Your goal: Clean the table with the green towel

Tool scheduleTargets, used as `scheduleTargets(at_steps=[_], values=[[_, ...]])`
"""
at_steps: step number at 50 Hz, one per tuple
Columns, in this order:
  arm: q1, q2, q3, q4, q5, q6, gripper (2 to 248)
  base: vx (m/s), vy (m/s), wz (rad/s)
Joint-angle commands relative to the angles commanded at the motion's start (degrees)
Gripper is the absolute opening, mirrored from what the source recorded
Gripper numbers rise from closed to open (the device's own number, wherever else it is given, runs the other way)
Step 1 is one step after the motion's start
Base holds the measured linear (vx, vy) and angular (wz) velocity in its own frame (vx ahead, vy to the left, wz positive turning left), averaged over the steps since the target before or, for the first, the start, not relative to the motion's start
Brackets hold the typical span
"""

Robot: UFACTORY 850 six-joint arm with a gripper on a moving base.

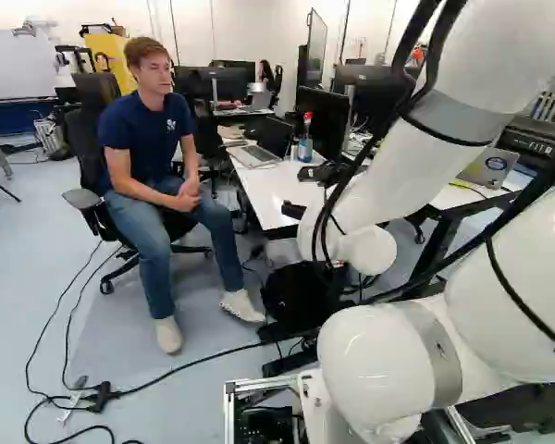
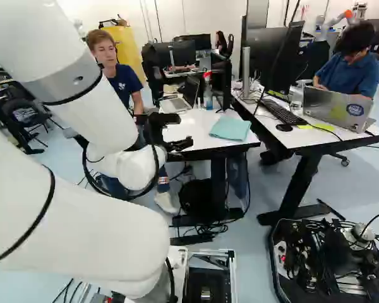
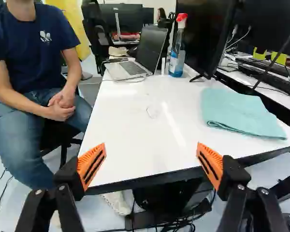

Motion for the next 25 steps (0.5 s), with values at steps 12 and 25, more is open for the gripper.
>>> scheduleTargets(at_steps=[12, 25], values=[[-2.08, -0.61, -2.86, 0.0, 0.0, 0.0, 247, 0.0, 0.0, 0.0], [-3.69, -1.27, -5.33, 0.0, 0.0, 0.0, 247, 0.0, 0.0, 0.0]])
